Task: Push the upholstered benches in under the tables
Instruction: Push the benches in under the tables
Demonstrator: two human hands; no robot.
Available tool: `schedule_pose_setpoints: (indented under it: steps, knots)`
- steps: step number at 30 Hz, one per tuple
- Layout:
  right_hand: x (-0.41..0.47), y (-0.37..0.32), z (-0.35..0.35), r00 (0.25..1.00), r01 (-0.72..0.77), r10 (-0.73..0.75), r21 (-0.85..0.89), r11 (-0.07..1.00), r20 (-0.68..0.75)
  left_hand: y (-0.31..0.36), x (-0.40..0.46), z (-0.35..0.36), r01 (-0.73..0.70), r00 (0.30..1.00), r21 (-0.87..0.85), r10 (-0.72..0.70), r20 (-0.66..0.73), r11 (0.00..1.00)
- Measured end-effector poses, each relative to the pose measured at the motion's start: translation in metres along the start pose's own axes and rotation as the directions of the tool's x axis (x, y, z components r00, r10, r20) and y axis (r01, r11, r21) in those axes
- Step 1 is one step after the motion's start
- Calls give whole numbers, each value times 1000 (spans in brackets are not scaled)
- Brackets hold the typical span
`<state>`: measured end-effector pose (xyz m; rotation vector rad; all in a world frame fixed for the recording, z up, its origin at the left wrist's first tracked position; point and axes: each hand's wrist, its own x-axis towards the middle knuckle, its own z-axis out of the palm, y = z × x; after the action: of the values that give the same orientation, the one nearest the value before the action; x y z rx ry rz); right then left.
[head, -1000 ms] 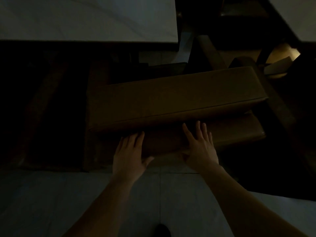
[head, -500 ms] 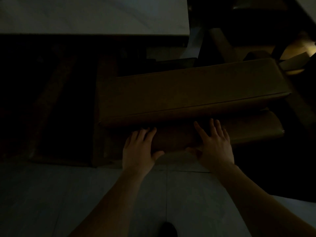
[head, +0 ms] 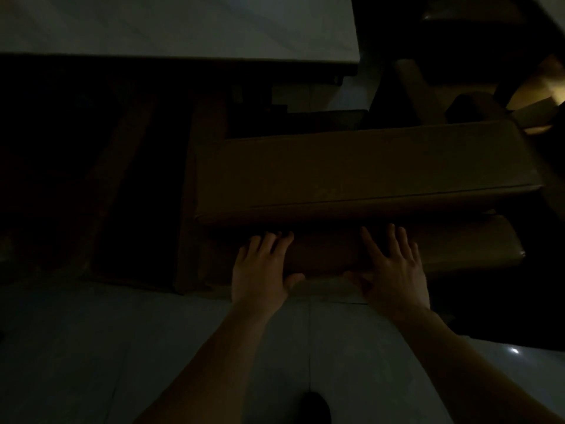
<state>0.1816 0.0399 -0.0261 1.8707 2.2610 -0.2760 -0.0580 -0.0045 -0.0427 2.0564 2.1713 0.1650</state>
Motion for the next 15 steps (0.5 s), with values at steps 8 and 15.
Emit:
schedule_pose_setpoints:
  steps: [8,15]
  knots:
    - [-30,-49,16,999,-32,32,4,999,-28,-46,-29,-7,-19,1000,-31,19,4,999]
    - [-61,-80,30,998,-52,52,10,999,-46,-75,-56,-11,-40,999,-53,41,29,998]
